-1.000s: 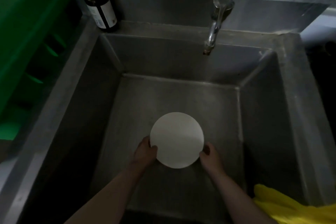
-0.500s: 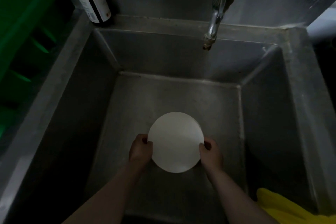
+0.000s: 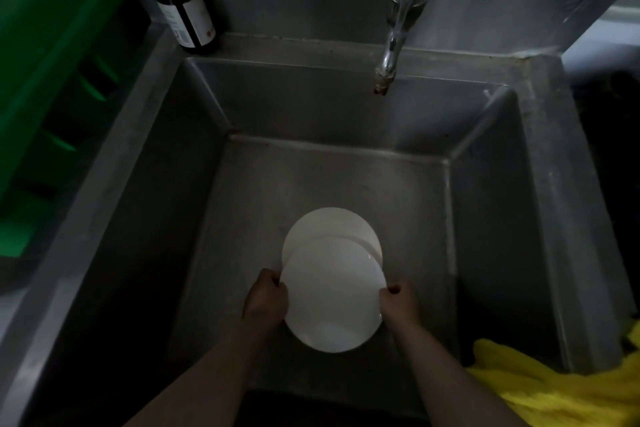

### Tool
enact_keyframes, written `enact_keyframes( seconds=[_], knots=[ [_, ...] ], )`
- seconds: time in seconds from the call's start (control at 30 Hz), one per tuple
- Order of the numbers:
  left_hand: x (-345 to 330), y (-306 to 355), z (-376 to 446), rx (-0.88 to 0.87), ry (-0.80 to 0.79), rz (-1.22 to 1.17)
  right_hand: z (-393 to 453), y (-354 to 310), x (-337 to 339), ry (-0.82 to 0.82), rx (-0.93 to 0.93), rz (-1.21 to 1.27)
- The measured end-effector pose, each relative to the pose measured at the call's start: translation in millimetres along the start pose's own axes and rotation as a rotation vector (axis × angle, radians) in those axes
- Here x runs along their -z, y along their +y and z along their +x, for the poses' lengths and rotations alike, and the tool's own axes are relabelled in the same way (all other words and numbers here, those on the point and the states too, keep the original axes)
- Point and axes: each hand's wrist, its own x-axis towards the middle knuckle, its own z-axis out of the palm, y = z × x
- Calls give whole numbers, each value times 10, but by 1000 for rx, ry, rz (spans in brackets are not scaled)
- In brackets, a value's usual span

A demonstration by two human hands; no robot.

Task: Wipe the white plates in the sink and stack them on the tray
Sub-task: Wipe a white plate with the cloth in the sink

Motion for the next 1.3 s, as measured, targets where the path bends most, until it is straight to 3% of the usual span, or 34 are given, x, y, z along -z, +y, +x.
enact_keyframes(
  seconds=[0.67, 0.93, 1.3],
  knots=[
    [336, 177, -338, 3, -165, 243, -495, -265, 373, -84, 129, -264],
    [593, 498, -513, 98, -177, -132, -739, -725, 703, -130, 140, -411],
    [1241, 888, -885, 275, -293, -131, -1356, -1285, 1179, -259, 39, -384]
  ],
)
